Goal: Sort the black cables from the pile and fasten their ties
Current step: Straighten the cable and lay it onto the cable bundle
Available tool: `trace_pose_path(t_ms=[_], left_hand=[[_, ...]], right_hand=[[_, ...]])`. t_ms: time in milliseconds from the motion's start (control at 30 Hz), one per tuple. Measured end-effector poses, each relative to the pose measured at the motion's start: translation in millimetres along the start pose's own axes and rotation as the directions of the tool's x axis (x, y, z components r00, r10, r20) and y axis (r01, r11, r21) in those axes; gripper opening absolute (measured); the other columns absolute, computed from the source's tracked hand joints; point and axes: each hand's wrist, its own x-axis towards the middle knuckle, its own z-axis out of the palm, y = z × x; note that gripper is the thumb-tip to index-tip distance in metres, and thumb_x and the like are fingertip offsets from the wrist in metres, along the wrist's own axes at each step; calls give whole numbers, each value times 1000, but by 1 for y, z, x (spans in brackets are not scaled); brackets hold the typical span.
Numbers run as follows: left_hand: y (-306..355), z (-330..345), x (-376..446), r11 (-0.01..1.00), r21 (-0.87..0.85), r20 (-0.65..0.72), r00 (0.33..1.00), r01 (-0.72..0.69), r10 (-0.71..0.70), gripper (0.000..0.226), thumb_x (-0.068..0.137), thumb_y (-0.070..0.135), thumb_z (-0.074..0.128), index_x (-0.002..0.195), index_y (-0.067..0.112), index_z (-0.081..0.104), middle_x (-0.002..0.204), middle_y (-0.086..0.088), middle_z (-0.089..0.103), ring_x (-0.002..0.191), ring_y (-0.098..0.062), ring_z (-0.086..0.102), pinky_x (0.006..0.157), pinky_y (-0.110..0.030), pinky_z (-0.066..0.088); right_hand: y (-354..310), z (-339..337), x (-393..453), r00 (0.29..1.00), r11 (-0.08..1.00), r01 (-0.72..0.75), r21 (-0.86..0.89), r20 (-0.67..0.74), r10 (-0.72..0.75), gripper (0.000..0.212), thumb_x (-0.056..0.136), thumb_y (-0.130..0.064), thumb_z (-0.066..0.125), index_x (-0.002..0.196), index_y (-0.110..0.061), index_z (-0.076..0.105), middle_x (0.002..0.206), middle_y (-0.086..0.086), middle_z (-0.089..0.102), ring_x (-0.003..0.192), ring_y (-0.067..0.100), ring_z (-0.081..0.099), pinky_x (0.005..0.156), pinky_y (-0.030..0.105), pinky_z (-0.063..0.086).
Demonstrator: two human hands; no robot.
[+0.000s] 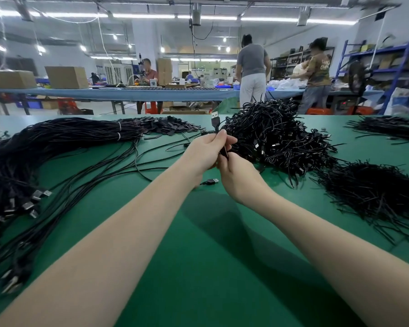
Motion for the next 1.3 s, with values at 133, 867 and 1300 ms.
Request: trace_pose_path(t_ms=[133,867,1300], left_hand=[[-10,-1,0,975,217,2,999,-48,48,37,102,36,40,84,24,70,85,3,66,70,-4,61,66,-22,46],[-39,50,-22,-240,864,499,812,-442,302,18,102,20,29,104,13,46,103,-5,63,89,-27,63,64,-33,25],[-71,-3,-27,623,753,84,971,-210,226,36,102,35,31,72,15,32,66,-4,51,61,-27,49,55,-36,31]], right_hand=[[14,5,2,998,984,-48,-173,26,53,33,102,-37,21,83,-19,40,84,2,51,77,30,50,68,36,37],[72,-90,-6,752,137,612,-779,520,-405,18,101,-26,33,89,-20,46,81,-6,58,75,22,59,63,32,33],[137,-183,-16,939,370,-90,-925,44,340,32,85,-57,60,91,-28,70,82,-9,63,75,16,63,53,23,42]])
